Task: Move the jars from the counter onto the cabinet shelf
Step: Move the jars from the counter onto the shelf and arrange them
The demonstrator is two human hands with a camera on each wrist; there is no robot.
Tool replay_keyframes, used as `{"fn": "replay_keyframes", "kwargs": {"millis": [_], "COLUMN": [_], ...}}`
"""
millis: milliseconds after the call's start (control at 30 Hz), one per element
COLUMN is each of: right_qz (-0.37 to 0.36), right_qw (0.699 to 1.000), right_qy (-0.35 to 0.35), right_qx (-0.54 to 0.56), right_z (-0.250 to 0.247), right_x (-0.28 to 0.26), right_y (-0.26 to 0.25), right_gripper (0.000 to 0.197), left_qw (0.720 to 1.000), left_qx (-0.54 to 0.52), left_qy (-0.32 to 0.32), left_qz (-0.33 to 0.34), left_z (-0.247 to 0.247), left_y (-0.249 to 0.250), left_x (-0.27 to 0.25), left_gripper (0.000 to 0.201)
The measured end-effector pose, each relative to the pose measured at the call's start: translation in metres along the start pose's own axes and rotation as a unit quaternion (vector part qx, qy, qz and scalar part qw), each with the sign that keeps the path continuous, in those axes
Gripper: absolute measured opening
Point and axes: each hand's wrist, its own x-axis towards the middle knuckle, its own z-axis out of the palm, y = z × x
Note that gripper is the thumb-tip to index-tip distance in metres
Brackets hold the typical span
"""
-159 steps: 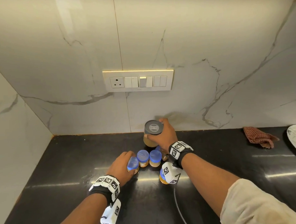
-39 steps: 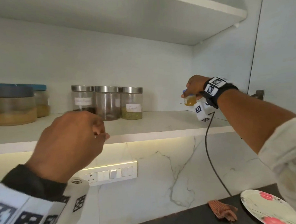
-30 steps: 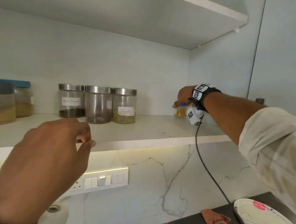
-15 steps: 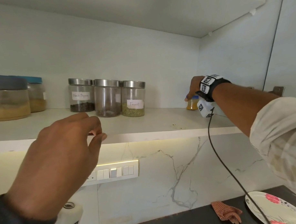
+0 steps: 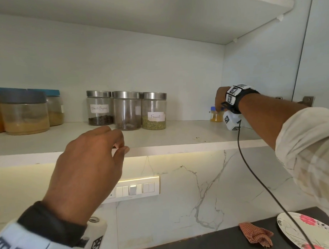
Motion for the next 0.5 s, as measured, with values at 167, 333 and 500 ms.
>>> {"fn": "replay_keyframes", "kwargs": {"millis": [167, 333, 500], "right_qz": [-0.031, -0.024, -0.057], "right_qw": [0.998, 0.984, 0.927], "right_qy": [0.037, 0.039, 0.091], "right_qx": [0.045, 0.174, 0.36], "right_z": [0.004, -0.031, -0.048], "right_x": [0.024, -0.082, -0.157], "right_y": [0.014, -0.002, 0.005], "right_gripper": [0.061, 0.058, 0.055], "left_qw": [1.0, 0.999, 0.999], "left_qx": [-0.002, -0.002, -0.008], "left_qy": [0.004, 0.021, 0.04], "left_qz": [0.002, 0.024, 0.032], "left_z": [0.0, 0.0, 0.005], "left_y": [0.001, -0.003, -0.005], "left_x": [-0.001, 0.0, -0.003], "left_gripper": [0.005, 0.005, 0.008]}}
